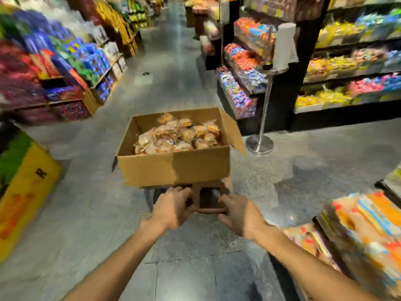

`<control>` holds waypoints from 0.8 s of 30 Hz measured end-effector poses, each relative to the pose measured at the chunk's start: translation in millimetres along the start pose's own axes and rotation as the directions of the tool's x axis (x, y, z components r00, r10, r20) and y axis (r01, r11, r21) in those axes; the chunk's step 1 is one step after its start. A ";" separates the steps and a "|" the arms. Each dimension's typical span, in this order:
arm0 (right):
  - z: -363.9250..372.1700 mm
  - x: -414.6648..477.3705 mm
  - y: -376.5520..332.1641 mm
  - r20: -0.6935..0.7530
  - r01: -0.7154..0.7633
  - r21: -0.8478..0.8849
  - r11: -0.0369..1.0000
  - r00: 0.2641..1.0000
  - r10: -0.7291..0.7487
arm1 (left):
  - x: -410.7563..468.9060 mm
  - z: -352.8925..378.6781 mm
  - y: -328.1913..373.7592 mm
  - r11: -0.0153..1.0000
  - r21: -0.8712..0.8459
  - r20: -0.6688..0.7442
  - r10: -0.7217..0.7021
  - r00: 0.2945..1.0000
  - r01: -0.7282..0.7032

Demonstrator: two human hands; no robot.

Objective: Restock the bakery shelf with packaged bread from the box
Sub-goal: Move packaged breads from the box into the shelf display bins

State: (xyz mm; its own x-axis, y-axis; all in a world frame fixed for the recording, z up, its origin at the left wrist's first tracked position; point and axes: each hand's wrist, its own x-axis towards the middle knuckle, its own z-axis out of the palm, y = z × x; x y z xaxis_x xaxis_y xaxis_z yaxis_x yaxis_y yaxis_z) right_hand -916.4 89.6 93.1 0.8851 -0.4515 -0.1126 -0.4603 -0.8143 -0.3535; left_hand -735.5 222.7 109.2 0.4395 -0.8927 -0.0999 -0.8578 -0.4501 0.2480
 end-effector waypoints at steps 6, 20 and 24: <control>9.6 117.3 -41.6 0.082 -0.025 0.012 1.000 0.996 0.024 | 69.4 -8.5 -93.8 0.961 -0.157 0.073 -0.218 0.973 0.227; 32.1 454.5 -14.8 0.295 -0.285 0.315 0.905 0.936 0.192 | 304.6 4.5 -255.8 0.743 -0.382 0.096 -0.559 0.824 0.549; 40.4 552.6 3.7 0.381 -0.443 0.482 0.756 0.883 0.274 | 366.4 14.6 -303.5 0.653 -0.344 0.123 -0.681 0.722 0.674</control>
State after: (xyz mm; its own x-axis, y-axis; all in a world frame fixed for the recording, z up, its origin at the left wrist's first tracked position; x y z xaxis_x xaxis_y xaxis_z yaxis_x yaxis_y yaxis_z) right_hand -426.1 -148.1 -8.0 0.6811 -0.4827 -0.5506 -0.7073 -0.2393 -0.6652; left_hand -318.0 31.9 -16.7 0.8686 -0.3410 -0.3595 -0.1722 -0.8880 0.4263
